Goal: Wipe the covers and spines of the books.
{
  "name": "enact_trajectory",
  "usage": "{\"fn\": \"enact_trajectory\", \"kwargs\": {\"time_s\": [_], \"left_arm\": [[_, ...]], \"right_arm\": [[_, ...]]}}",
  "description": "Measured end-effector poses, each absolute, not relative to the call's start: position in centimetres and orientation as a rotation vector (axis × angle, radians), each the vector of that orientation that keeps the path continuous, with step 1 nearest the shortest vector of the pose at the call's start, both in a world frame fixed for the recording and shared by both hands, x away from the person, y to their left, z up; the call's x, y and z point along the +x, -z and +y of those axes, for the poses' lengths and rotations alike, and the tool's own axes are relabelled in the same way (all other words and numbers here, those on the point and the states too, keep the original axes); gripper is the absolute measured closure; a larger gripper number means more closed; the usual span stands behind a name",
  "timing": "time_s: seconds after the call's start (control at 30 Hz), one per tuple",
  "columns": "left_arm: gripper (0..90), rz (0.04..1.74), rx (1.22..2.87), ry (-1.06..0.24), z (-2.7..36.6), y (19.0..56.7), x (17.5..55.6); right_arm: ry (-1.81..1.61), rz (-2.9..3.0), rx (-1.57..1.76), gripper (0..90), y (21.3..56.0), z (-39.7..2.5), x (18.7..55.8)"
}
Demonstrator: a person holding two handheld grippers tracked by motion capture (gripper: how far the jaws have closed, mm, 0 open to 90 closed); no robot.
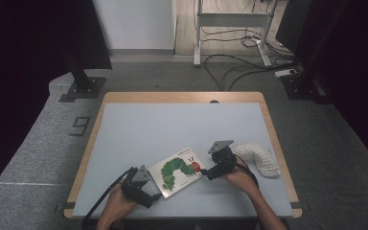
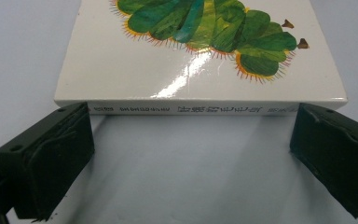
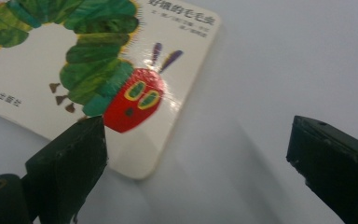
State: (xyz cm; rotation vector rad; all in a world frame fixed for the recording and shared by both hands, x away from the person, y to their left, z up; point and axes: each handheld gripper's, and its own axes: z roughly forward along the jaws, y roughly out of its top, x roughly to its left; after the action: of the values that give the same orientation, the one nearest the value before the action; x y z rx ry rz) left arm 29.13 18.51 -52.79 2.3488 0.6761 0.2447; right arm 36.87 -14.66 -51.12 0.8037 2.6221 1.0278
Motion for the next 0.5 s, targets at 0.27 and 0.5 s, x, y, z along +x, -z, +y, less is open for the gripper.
{"fn": "enact_trajectory", "kwargs": {"time_s": [0.27, 0.5], "left_arm": [[0.0, 0.677, 2.346, -0.242, 18.5, 52.8, 29.1], [0.0, 0.678, 2.344, -0.239, 18.6, 52.8, 29.1]], "right_arm": [[-1.067, 2.679, 0.772, 5.1, 51.7, -12.2, 36.9], [-1.147, 2.715, 0.845, 3.2, 52.3, -10.9, 37.5]]}}
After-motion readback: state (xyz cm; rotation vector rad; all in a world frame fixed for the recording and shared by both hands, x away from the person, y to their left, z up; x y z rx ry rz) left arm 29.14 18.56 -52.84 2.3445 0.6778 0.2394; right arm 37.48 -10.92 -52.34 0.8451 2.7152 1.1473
